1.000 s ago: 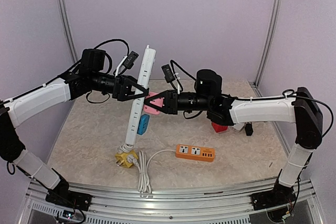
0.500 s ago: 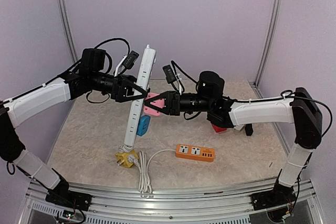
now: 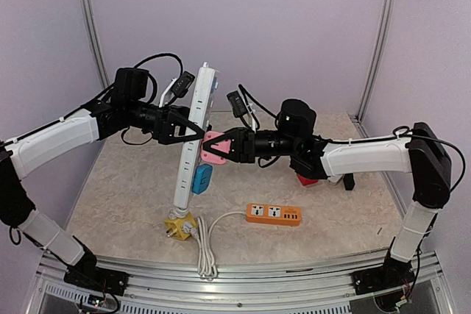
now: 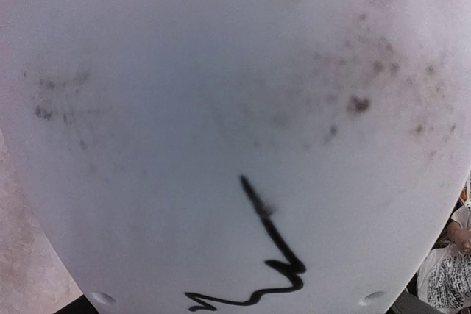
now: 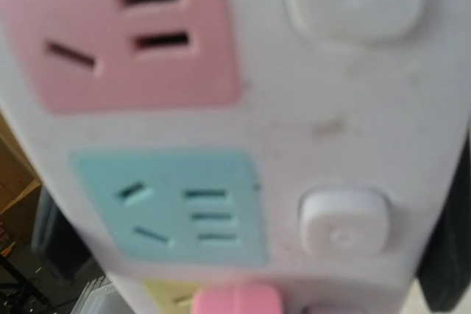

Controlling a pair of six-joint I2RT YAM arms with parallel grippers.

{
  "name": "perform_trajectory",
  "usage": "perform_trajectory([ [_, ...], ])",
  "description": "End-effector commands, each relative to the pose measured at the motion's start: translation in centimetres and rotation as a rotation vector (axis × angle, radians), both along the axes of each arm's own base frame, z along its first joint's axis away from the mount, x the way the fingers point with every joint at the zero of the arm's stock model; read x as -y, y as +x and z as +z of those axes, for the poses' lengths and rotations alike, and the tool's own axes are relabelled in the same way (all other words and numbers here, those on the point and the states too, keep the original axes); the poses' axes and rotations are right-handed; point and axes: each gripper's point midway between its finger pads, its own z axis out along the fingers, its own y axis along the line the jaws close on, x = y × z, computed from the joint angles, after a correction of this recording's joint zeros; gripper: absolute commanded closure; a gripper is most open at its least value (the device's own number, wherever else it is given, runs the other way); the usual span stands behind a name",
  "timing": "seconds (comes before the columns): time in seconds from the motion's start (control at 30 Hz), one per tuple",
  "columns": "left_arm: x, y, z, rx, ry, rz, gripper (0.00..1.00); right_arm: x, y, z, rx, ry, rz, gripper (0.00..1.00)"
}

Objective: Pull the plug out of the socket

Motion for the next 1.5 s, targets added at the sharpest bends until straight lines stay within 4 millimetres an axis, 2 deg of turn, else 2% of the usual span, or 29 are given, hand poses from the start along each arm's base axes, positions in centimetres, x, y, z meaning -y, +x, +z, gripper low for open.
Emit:
perform_trajectory([
  [0.0, -0.5, 0.9, 2.2, 0.079, -0.039, 0.036, 0.98, 0.5, -2.5, 2.2, 0.072, 0.074, 0.116, 1.00],
  [0.13, -0.6, 1.2, 2.4, 0.085, -0.039, 0.052, 0.97, 0.3, -1.8, 1.9, 0.071, 0.054, 0.074, 1.00],
  [0.37, -0.5, 1.4, 2.3, 0.064, -0.040, 0.056, 0.98, -0.1, 0.3, 0.1, 0.116, -0.053, -0.077, 1.00],
  [0.83, -0.5, 1.6, 2.0, 0.047, -0.035, 0.054, 0.99, -0.4, 0.8, -0.6, 0.157, -0.123, -0.154, 1.00],
  [1.2, -0.6, 1.2, 2.2, 0.050, -0.045, 0.030, 0.99, -0.1, -2.5, 2.1, 0.158, 0.004, 0.031, 1.00],
  [1.47, -0.7, 1.1, 2.5, 0.061, -0.051, 0.030, 0.99, 0.0, -3.4, 2.3, 0.156, 0.030, 0.088, 1.00],
])
